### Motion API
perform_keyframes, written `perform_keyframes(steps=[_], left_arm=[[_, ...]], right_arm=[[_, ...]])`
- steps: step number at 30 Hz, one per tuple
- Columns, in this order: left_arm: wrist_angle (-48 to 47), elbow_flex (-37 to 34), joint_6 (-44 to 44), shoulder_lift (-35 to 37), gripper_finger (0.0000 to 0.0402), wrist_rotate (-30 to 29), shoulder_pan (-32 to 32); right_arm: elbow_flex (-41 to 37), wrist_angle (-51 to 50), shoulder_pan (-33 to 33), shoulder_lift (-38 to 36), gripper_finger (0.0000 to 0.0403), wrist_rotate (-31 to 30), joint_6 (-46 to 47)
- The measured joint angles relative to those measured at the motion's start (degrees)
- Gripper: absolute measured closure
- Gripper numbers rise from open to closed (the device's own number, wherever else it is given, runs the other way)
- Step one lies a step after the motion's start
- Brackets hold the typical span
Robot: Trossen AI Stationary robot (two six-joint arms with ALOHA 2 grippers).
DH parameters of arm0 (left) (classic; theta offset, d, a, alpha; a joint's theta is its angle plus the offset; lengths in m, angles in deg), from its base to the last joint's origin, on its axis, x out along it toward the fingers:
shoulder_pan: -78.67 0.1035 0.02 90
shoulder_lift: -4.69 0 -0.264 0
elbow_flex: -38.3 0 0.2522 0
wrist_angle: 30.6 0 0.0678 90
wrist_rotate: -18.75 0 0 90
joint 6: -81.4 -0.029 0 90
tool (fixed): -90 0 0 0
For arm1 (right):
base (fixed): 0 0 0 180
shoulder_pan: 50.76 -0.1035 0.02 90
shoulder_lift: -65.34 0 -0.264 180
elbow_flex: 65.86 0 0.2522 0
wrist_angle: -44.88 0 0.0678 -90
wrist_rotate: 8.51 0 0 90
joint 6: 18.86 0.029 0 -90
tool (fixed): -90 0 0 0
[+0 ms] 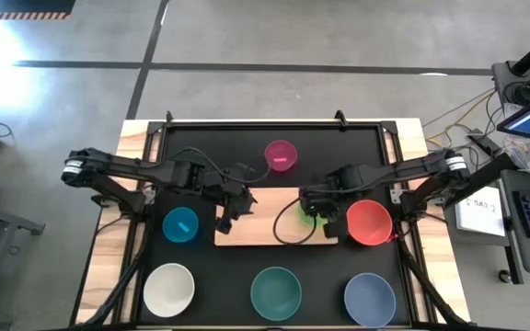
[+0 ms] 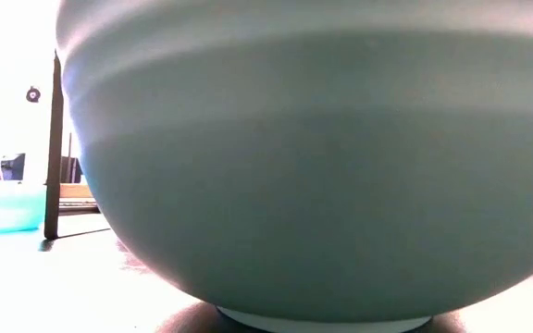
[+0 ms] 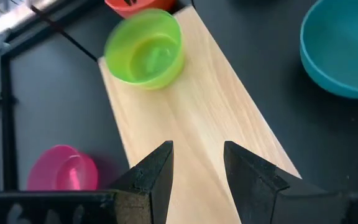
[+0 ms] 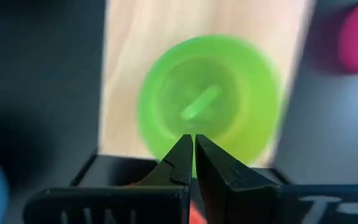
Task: Place and stack bowls onto a shelf
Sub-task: Stack the blue bowl on top of the light green bowl on the shelf
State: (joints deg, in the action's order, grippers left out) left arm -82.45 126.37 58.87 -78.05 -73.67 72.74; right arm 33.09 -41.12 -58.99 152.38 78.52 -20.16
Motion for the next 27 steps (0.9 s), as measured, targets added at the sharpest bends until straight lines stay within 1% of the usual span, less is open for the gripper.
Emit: perform_keyframes(steps=[2,5,8,10,12,16,20,24,27], left_arm=[[-0.44,0.05,1.17,1.15,0.0277,-0.34,0.02],[-4.32,1.24,5.20,2.85,0.0277,-3.06,0.02],[-14.60,3.25,11.65,4.93,0.0277,-7.31,0.00],[-22.26,4.70,18.42,5.50,0.0277,-8.64,0.05],[-28.65,5.71,26.35,5.90,0.0277,-8.73,0.04],[-38.65,6.40,43.56,6.67,0.0277,-8.58,-0.16],[-47.14,5.24,58.64,7.12,0.0277,-8.60,-0.85],[-46.86,0.25,68.47,8.04,0.0277,-8.10,-2.37],[-44.93,-5.01,73.53,8.22,0.0277,-4.83,-3.44]], right_arm=[[1.02,0.25,0.08,-0.45,0.0394,-1.43,-0.98],[1.77,0.49,0.06,-0.50,0.0394,-1.62,-1.26],[1.79,0.00,0.06,-0.50,0.0394,-1.63,-1.46],[1.79,-0.31,0.13,-0.48,0.0394,-1.66,-2.45],[1.79,-0.14,0.31,-0.48,0.0394,-1.95,-3.15],[1.90,0.00,0.64,-0.65,0.0394,-2.67,-3.27],[3.17,-0.38,0.78,-0.69,0.0386,-3.07,-3.21],[4.49,-0.59,0.77,-0.69,0.0363,-3.10,-3.21],[4.87,-0.78,0.76,-0.72,0.0341,-3.27,-3.21]])
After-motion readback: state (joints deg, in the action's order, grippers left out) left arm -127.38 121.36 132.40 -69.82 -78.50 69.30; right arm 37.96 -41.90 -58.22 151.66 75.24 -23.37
